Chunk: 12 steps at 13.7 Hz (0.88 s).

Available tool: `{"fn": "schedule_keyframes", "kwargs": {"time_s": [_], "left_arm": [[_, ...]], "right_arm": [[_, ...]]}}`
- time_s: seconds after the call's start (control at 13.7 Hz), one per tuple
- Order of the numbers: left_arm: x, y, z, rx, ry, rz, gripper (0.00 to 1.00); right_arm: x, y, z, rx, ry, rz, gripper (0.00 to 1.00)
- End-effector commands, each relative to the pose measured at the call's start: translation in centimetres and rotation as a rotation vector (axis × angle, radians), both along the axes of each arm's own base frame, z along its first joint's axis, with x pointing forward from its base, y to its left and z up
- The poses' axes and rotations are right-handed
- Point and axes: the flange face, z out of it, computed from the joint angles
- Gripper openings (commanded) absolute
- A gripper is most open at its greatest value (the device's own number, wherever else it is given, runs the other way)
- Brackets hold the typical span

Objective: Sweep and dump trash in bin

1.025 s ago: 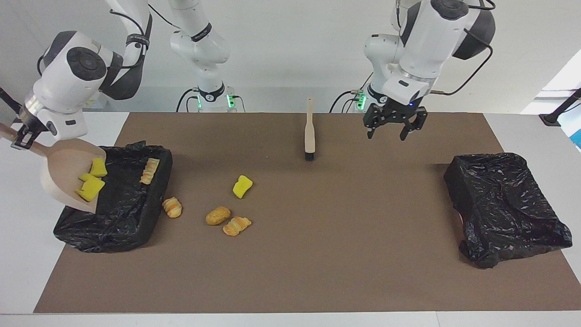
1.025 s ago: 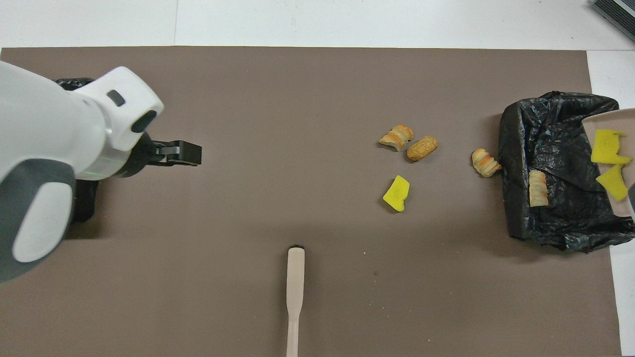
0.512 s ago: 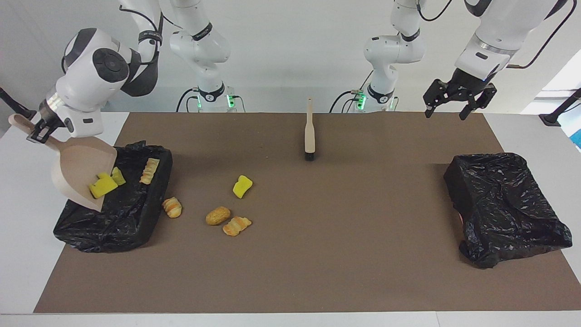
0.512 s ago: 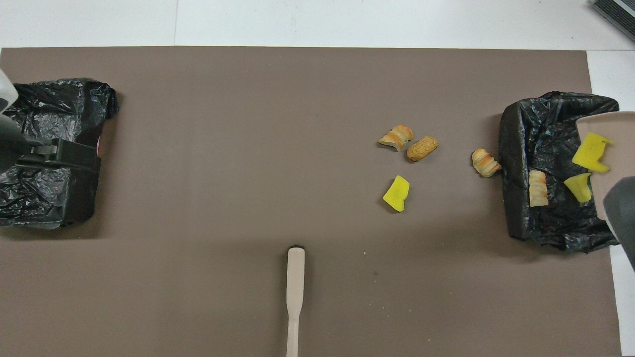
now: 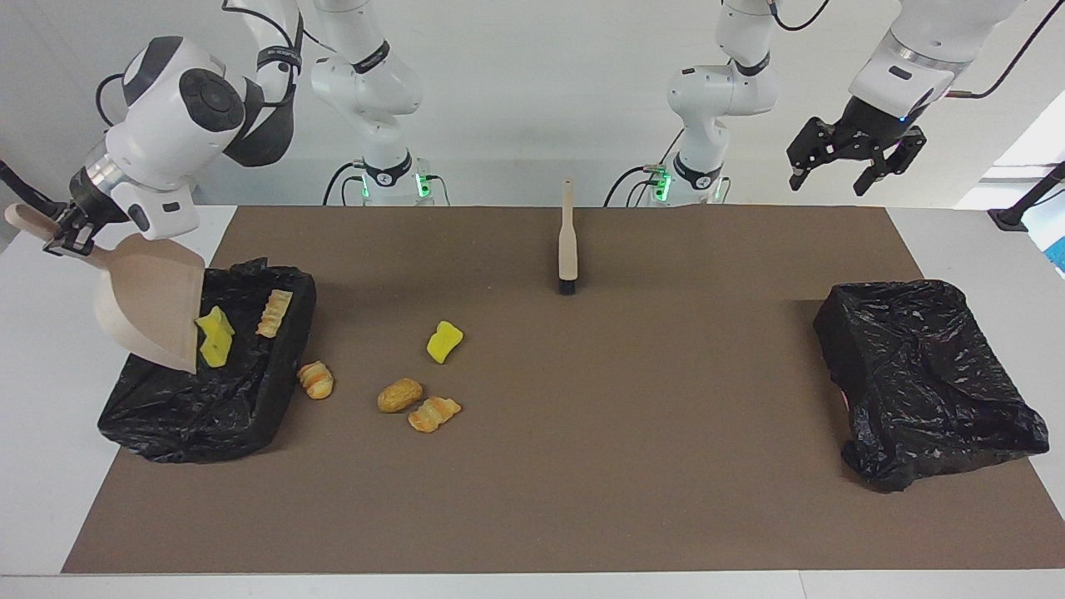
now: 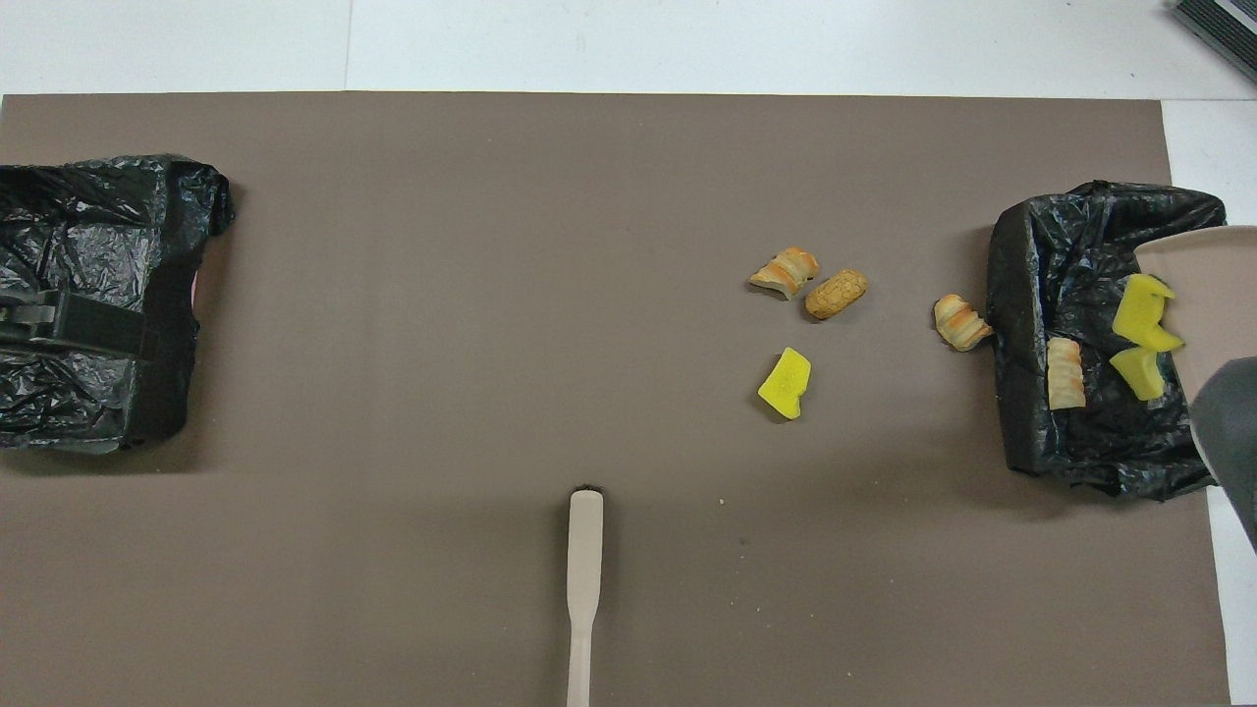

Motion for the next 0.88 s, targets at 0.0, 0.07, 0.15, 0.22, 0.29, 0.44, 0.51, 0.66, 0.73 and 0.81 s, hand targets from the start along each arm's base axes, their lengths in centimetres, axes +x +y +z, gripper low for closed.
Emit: {"fn": "schedule_keyframes", "kwargs": {"time_s": [0.0, 0.07, 0.15, 0.22, 0.29, 0.44, 0.51, 0.66, 0.73, 0.81], "left_arm": [[0.1, 1.1, 0.8, 0.009, 0.022, -0.002, 1.0], [0.2, 1.3, 0.9, 0.009, 0.02, 0.001, 1.0], [0.2, 1.3, 1.2, 0.008, 0.011, 0.001, 1.0], [0.7, 1.3, 1.1, 0.007, 0.012, 0.001, 1.0], [0.8, 1.3, 1.1, 0.006, 0.011, 0.001, 1.0], [0.4, 1.1, 1.8, 0.009, -0.018, -0.002, 1.0], [0.0, 0.9, 2.4, 0.007, -0.041, -0.006, 1.0], [-0.4, 0.9, 2.1, 0.009, -0.037, -0.006, 1.0], [-0.5, 0.8, 2.0, 0.009, -0.035, -0.007, 1.0], [-0.5, 0.7, 2.0, 0.006, -0.038, -0.011, 1.0]], "right_arm": [[-0.4, 0.4, 1.2, -0.012, 0.018, 0.031, 0.0], [-0.3, 0.3, 1.6, -0.001, 0.007, 0.031, 0.0], [-0.4, 0.1, 2.7, 0.075, -0.031, 0.01, 0.0], [-0.5, -0.1, 3.0, 0.163, -0.042, -0.006, 0.0], [-0.6, 0.0, 2.8, 0.235, -0.049, -0.021, 0.0], [-0.8, 0.1, 2.4, 0.318, -0.061, -0.044, 0.0], [-1.0, -0.6, 2.3, 0.362, -0.075, -0.065, 0.0], [-1.2, -0.6, 1.6, 0.484, -0.095, -0.11, 0.0], [-1.7, -0.5, 1.4, 0.55, -0.111, -0.161, 0.0], [-1.8, -0.2, 1.3, 0.587, -0.128, -0.189, 0.0]]}}
